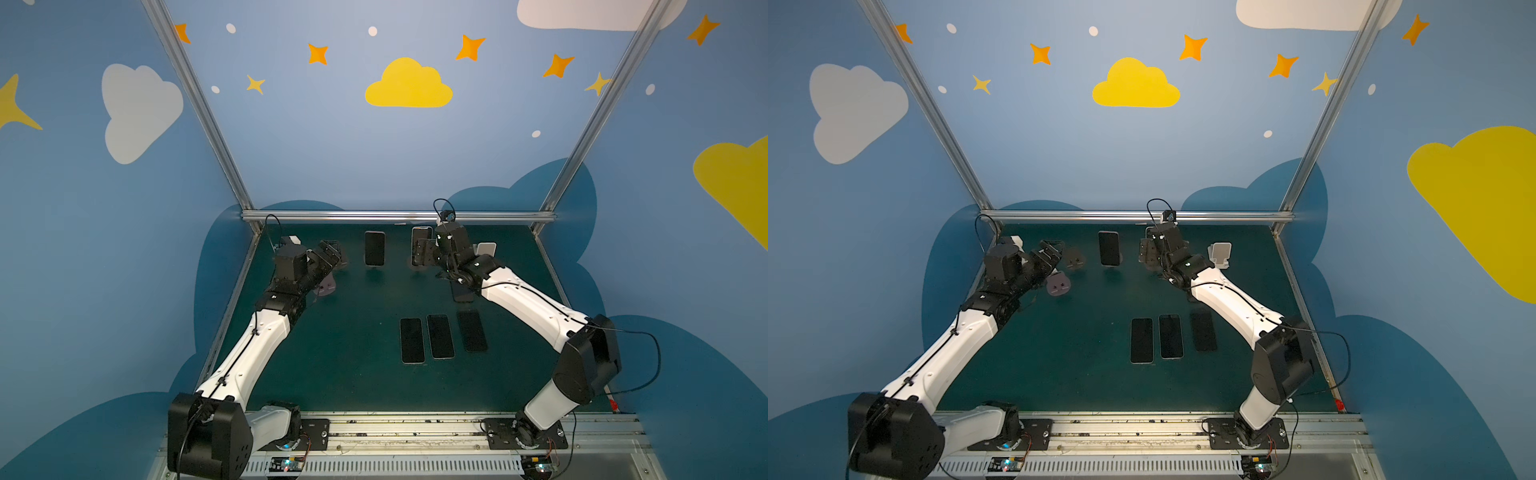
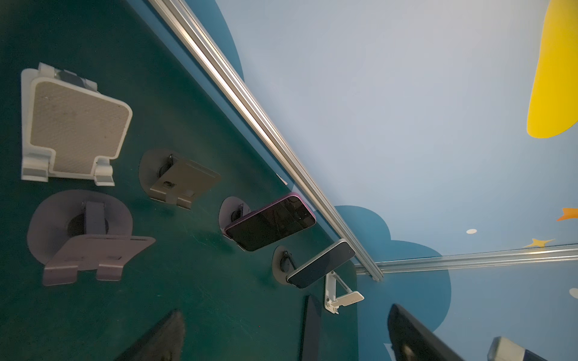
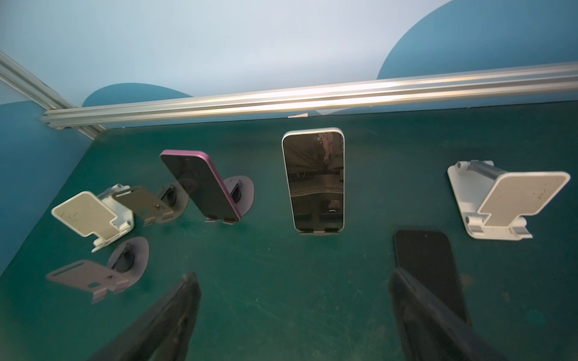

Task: Remove the phone from the phone stand
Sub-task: 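Raise the left gripper from the stand while the right gripper moves to the upright phones, then lower the right gripper onto the upright white-edged phone and close on it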

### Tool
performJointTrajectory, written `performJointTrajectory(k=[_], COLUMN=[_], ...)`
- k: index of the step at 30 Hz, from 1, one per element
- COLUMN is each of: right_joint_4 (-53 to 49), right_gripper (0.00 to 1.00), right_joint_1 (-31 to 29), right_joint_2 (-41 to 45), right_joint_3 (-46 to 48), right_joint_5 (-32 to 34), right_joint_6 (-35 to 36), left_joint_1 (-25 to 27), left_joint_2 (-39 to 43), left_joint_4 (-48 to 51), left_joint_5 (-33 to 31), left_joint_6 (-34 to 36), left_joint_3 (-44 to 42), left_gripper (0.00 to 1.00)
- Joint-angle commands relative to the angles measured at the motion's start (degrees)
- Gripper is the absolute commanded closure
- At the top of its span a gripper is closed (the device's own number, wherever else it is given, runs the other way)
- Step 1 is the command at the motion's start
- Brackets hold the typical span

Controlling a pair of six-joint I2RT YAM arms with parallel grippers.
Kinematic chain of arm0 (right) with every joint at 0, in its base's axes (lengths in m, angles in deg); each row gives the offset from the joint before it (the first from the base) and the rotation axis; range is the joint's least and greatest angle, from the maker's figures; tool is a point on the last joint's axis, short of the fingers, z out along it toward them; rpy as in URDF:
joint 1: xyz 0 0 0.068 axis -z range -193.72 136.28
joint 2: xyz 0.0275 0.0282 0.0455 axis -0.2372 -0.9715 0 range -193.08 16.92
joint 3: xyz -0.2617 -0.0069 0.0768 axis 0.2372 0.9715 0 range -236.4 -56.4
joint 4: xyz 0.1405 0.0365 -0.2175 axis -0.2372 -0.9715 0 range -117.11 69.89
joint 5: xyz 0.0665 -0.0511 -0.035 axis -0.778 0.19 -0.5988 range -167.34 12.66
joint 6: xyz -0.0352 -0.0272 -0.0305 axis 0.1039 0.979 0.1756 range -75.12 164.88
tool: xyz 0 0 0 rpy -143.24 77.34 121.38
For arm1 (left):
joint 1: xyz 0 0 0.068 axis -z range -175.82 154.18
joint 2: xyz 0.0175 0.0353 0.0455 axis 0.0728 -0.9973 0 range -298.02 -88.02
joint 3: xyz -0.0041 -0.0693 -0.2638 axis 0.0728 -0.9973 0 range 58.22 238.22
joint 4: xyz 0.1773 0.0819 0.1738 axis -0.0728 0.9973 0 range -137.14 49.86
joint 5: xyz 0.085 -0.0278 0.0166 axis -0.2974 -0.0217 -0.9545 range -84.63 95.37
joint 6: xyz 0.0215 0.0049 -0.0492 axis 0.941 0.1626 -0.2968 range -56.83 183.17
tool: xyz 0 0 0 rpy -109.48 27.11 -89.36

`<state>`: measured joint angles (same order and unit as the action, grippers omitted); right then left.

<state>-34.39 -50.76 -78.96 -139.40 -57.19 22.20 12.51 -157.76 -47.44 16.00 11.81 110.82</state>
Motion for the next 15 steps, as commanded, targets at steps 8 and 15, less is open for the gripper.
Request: performJointTrajectory(k=[8, 15], right_joint_4=[-3.8, -6.5], right_gripper=[0.03, 0.02], right_joint_1=[1.7, 4.2], right_joint_2=[-11.1, -20.1], right_joint_3=[-12.7, -22.3], right_joint_5=[4.7, 1.2], right_joint_6=[7.9, 8.8], left_joint_1=[-1.0, -0.9], left_joint_2=[-2.5, -2.9], left_joint_4=[-1.7, -4.0], left_joint_5=[5.0, 7.7], left_joint_6=[-1.5, -1.6], left_joint_3=[1.8, 1.6], left_gripper=[0.00, 0.00])
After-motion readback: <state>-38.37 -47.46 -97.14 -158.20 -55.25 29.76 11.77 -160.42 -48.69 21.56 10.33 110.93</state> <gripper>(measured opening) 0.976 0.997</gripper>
